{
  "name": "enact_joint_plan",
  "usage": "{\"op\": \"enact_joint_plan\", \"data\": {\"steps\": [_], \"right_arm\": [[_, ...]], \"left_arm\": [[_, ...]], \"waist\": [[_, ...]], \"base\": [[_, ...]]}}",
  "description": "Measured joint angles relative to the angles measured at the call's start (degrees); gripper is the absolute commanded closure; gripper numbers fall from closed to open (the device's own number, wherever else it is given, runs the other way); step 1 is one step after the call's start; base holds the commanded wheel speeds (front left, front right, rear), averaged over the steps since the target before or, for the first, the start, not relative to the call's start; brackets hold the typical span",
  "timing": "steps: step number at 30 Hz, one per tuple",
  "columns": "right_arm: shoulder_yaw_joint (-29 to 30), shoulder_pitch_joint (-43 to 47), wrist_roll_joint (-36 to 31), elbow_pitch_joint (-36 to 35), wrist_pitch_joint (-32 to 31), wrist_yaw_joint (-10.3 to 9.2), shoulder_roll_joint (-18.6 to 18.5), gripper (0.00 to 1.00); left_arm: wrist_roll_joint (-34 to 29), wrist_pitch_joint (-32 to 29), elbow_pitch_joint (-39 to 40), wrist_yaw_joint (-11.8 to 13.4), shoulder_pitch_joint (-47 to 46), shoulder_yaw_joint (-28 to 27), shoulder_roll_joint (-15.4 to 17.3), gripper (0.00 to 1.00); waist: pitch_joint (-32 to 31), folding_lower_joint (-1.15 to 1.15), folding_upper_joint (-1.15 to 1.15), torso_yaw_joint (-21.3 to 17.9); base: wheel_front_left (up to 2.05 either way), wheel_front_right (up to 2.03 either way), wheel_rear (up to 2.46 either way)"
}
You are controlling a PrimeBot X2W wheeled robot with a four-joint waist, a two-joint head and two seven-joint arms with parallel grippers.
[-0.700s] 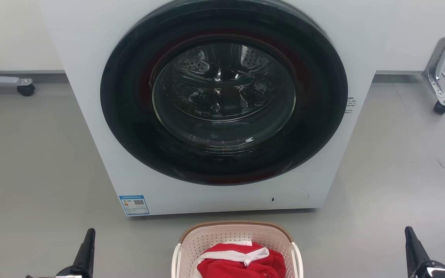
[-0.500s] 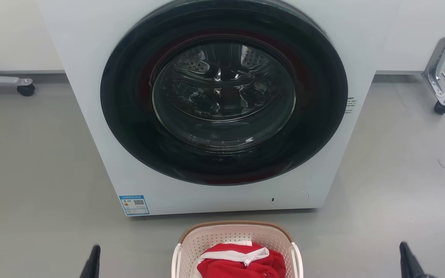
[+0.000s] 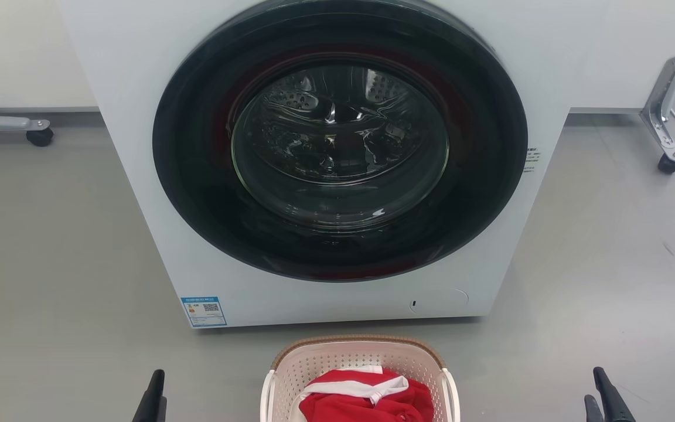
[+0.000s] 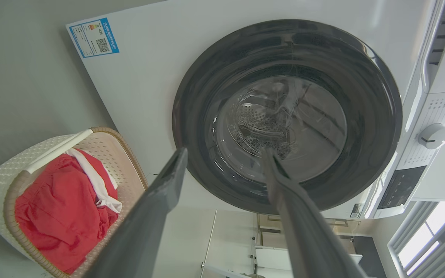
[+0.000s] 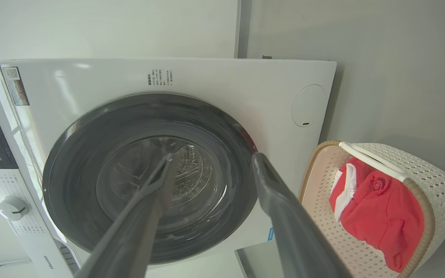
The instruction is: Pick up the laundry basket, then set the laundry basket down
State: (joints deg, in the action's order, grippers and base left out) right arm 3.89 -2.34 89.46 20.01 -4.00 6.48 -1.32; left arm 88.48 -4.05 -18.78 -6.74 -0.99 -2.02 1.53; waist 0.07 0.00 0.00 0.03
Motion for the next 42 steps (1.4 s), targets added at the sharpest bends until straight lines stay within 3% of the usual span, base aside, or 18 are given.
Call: {"op": "enact_joint_plan", "data": {"steps": [12, 42], "right_arm": [[-4.21, -0.52, -10.36, -1.48, 2.47, -2.09, -0.51, 0.0], [-16.31, -0.71, -36.34, -3.47, 8.71, -6.59, -2.85, 0.0]], "left_arm": [[-9.01, 2.48, 2.66, 1.91, 0.0, 2.35, 0.24, 0.0], [-41.07, 8.73, 7.46, 6.95, 0.31, 12.51, 3.7, 0.0]], "waist": [[-0.06, 0.0, 0.0, 0.07], [-0.42, 0.0, 0.0, 0.21]], "base": [[0.0, 0.0, 0.0], [0.0, 0.0, 0.0]]}}
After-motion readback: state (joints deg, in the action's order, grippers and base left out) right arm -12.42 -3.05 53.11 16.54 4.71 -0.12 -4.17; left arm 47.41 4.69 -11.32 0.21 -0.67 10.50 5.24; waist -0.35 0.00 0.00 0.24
